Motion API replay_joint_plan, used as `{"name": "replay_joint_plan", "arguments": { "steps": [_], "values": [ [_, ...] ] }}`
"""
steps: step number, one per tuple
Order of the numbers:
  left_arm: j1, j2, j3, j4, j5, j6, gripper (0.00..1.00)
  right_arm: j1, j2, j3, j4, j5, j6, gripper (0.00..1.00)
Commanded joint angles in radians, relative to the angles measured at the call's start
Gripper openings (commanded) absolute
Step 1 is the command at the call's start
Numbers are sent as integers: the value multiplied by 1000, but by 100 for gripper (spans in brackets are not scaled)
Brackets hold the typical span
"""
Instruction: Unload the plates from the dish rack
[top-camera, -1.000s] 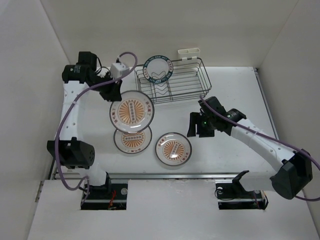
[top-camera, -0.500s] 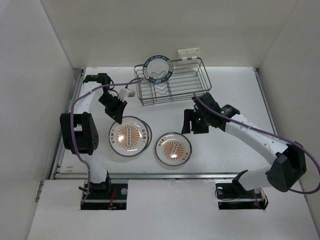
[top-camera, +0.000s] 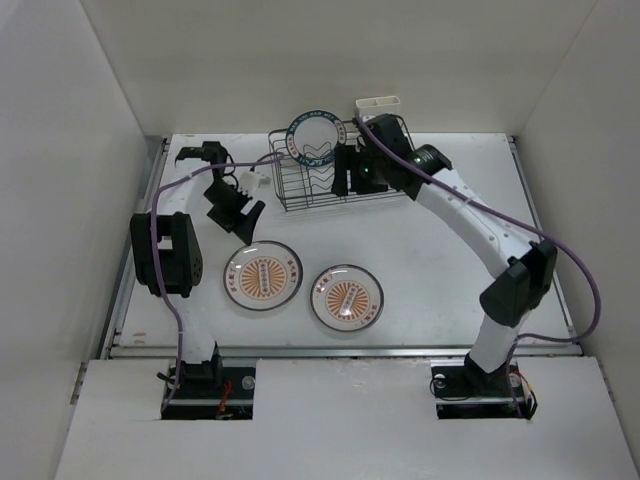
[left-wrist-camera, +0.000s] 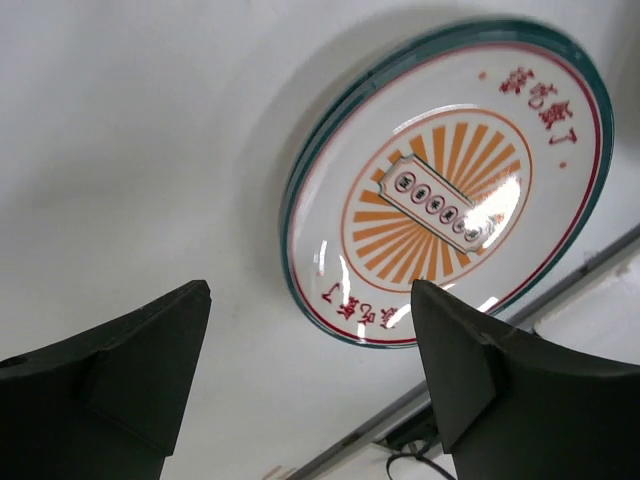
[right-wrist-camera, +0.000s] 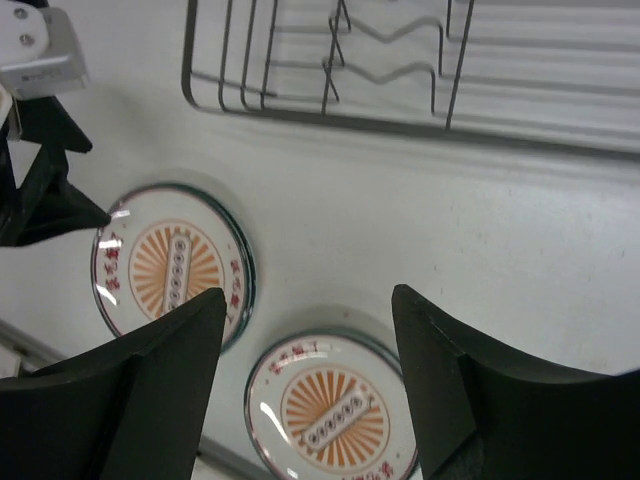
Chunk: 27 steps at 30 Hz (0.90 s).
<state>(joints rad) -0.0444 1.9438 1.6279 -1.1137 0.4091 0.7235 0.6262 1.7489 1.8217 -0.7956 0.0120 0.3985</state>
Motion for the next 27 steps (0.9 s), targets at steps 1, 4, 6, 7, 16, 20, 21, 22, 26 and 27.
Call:
{"name": "replay_joint_plan", "arguments": {
  "steps": [1, 4, 6, 7, 16, 20, 21, 22, 26, 27],
  "values": [
    [-2, -42, 122, 38, 11, -65, 79, -26, 102, 187, -30, 60, -67, 73],
    [-2, -32, 179, 106, 54, -192, 80, -63, 246, 403, -19, 109, -148, 76],
    [-2, -8, 228, 153, 74, -277, 80, -91, 319, 505, 7, 109, -200, 77],
    [-2, -8, 239, 229, 74, -397, 84, -118, 351, 572, 28, 109, -213, 77],
    [-113, 279, 559, 334, -27, -705, 86, -240, 556, 554, 538, -93, -244, 82],
    [-133, 345, 573, 368, -149, -746, 81, -263, 647, 564, 657, -180, -233, 82],
    [-133, 345, 573, 377, -162, -757, 81, -263, 665, 574, 677, -200, -233, 82],
    [-143, 363, 585, 377, -174, -757, 78, -263, 698, 574, 720, -217, -205, 82],
    [-143, 415, 627, 377, -214, -757, 58, -272, 765, 574, 826, -257, -136, 82],
    [-152, 435, 636, 364, -225, -757, 51, -272, 777, 574, 843, -268, -122, 82]
  ]
}}
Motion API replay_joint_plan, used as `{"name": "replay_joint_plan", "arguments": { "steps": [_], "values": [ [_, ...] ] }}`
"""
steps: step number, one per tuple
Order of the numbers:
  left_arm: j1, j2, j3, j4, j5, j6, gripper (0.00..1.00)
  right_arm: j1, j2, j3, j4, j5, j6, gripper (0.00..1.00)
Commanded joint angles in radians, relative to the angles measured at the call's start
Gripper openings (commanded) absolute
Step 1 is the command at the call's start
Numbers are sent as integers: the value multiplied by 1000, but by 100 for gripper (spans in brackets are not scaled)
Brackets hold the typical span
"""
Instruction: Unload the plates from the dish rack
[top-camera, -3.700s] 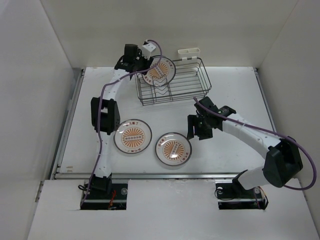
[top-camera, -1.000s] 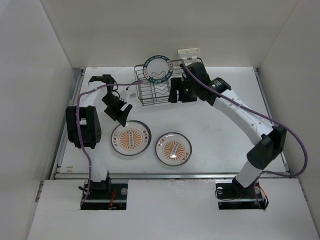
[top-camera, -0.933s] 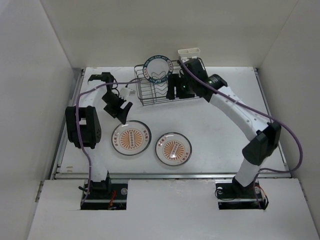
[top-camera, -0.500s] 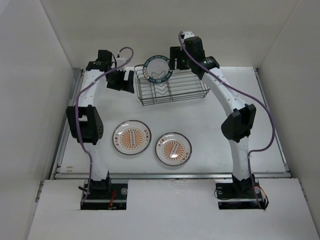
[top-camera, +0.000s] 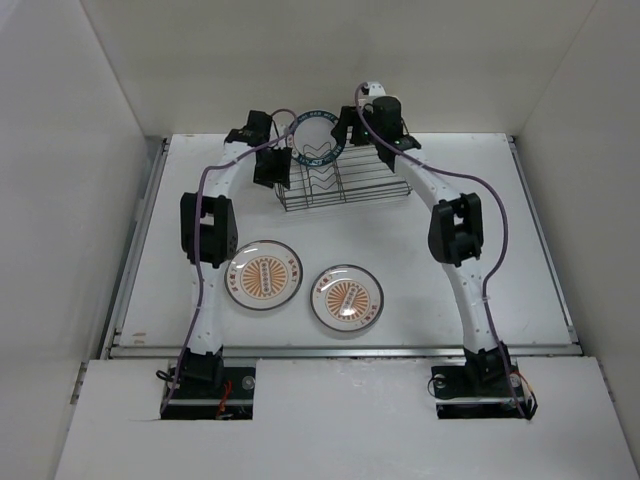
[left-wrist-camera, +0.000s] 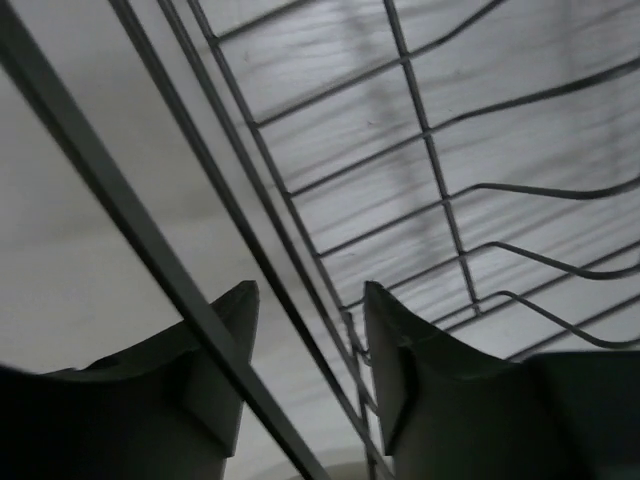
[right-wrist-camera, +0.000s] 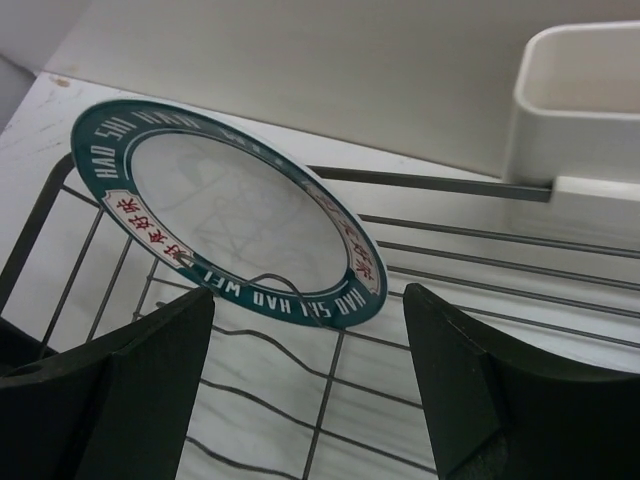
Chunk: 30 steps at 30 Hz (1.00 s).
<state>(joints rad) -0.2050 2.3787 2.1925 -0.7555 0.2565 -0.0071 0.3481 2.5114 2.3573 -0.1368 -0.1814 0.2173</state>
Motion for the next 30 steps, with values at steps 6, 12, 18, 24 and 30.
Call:
{"name": "replay_joint_plan", "arguments": {
  "steps": [6, 12, 18, 24, 30],
  "values": [
    [9, 13, 92, 5, -152, 87, 6, 6, 84, 79, 230, -63, 93, 84],
    [9, 31, 102, 50, -212, 211, 0, 6, 107, 79, 252, -96, 102, 84],
    [9, 51, 122, 73, -172, 295, 0, 6, 141, 79, 312, -75, 143, 79],
    [9, 89, 196, 64, -160, 337, 0, 6, 207, 122, 379, -113, 228, 73],
    [9, 99, 196, 131, -171, 291, 0, 6, 227, 122, 402, -202, 251, 57]
  ]
}}
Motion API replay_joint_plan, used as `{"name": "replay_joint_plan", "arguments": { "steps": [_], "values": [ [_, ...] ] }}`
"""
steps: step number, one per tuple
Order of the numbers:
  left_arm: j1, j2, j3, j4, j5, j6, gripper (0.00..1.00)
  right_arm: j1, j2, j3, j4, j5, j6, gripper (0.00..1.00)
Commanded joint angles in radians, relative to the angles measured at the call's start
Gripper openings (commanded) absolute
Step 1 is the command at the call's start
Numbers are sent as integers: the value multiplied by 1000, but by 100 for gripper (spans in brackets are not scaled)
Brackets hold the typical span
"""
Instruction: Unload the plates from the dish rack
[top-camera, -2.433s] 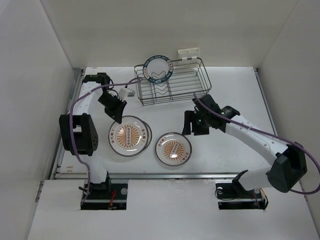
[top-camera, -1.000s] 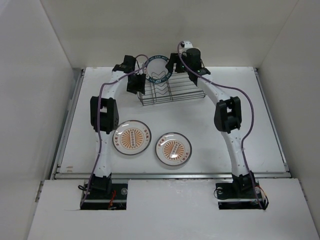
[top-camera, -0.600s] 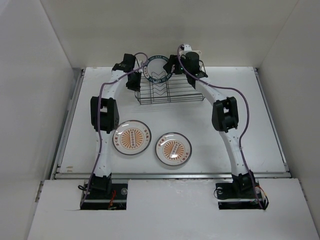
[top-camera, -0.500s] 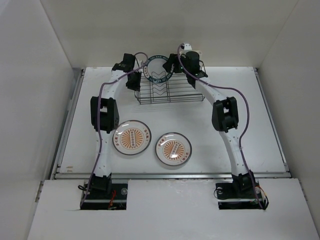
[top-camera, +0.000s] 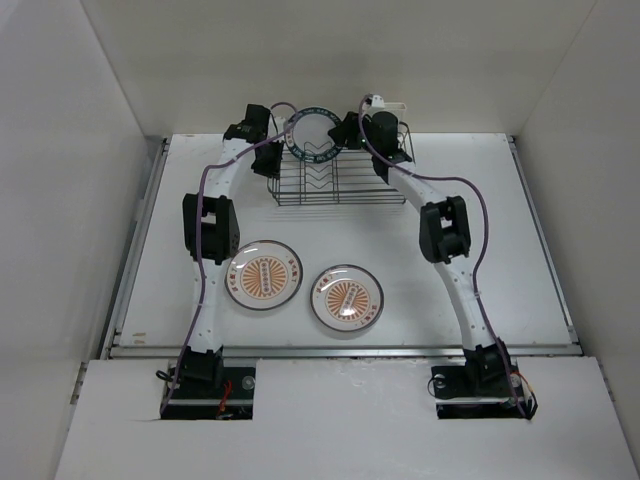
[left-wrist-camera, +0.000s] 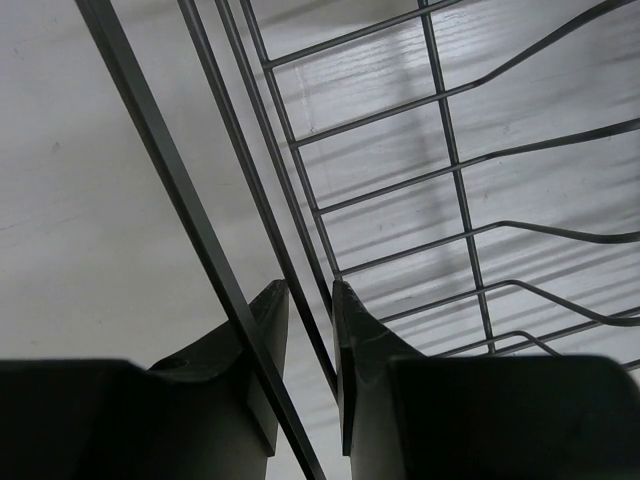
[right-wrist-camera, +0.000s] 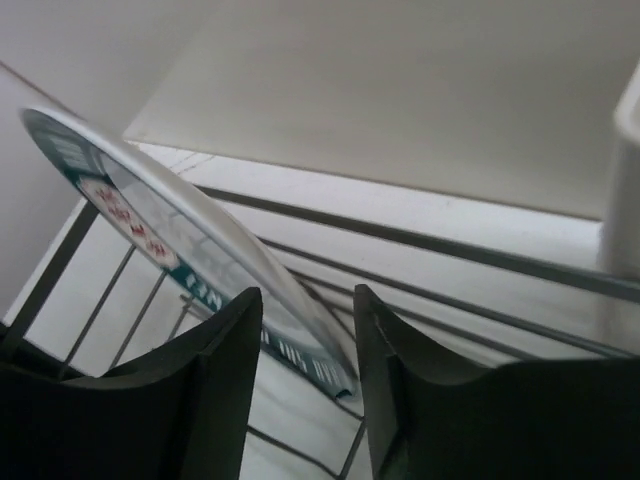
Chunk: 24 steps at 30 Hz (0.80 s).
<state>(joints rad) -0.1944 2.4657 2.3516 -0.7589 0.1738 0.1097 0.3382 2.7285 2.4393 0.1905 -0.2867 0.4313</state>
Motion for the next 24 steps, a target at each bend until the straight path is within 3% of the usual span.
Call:
{"name": "replay_joint_plan", "arguments": {
  "steps": [1, 5, 7, 10, 16, 24],
  "values": [
    [-2, 12, 37, 135, -88, 163, 0, 16, 1, 26, 75, -97, 37, 44],
    [-2, 3, 37, 135, -66, 153, 0, 16, -82, -89, 84, -88, 37, 20],
    [-2, -10, 6, 135, -57, 144, 0, 16, -142, -158, 84, -88, 9, 15],
    [-2, -30, -18, 135, -46, 134, 0, 16, -228, -238, 84, -66, -20, 0],
    [-2, -50, -31, 113, -46, 114, 0, 16, -381, -347, 84, 65, -68, 0],
    [-2, -83, -92, 60, -122, -82, 0, 16, -503, -349, 55, 167, -103, 0]
  ]
}}
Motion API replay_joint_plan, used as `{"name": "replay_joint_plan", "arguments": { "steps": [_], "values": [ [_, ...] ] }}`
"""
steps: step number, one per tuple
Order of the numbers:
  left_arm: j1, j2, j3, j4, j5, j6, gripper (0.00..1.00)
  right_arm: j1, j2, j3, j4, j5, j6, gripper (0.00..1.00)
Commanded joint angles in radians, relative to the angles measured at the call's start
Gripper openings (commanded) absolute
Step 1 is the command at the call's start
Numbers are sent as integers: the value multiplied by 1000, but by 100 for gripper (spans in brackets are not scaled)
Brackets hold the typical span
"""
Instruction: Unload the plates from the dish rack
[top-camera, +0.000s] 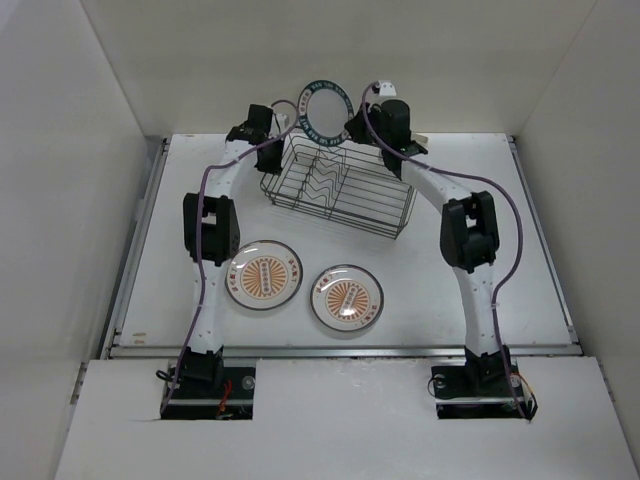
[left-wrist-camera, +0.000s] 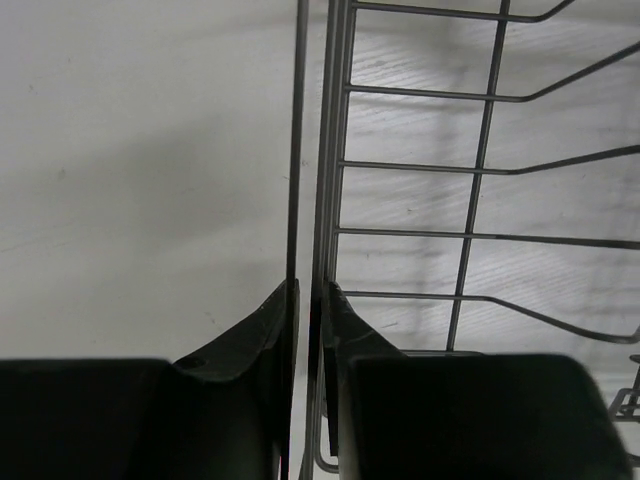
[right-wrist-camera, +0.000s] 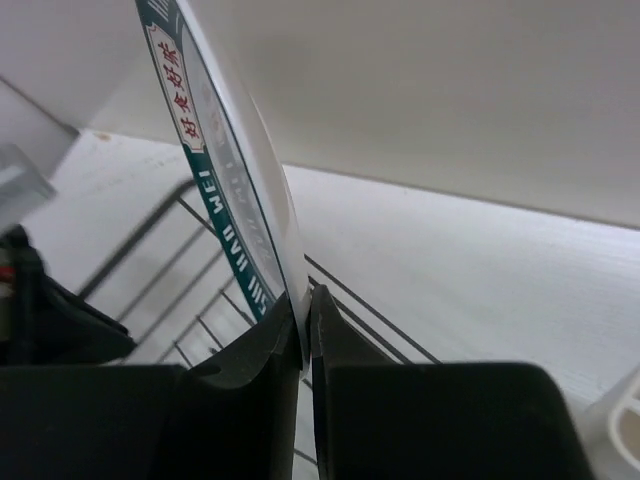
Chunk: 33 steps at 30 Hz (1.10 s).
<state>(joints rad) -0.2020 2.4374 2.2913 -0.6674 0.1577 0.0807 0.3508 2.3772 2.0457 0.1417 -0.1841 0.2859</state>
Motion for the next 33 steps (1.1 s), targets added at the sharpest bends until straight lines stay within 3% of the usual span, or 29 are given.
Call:
{"name": "replay_joint_plan", "arguments": {
  "steps": [1, 9, 14, 18, 20, 23, 28, 33],
  "values": [
    [6, -55, -32, -41, -106, -102, 0, 4, -162, 45, 95, 64, 42, 0],
    [59, -136, -154, -5, -54, -332, 0, 4, -228, 54, 24, 32, 42, 0],
    [88, -187, -208, 35, -23, -453, 0, 4, -382, 21, -242, -119, 42, 0],
    [88, -261, -334, 97, -35, -515, 0, 4, -560, -197, -384, -342, 33, 0],
    [88, -270, -334, 97, -44, -526, 0, 4, -622, -334, -436, -525, 33, 0],
    [88, -258, -334, 97, -20, -526, 0, 4, -758, -508, -467, -658, 74, 0],
    [88, -248, -302, 71, -35, -504, 0, 4, -1007, -858, -615, -634, 102, 0],
    [88, -261, -311, 61, -15, -522, 0, 4, -1159, -1116, -630, -634, 214, 0]
  ]
}}
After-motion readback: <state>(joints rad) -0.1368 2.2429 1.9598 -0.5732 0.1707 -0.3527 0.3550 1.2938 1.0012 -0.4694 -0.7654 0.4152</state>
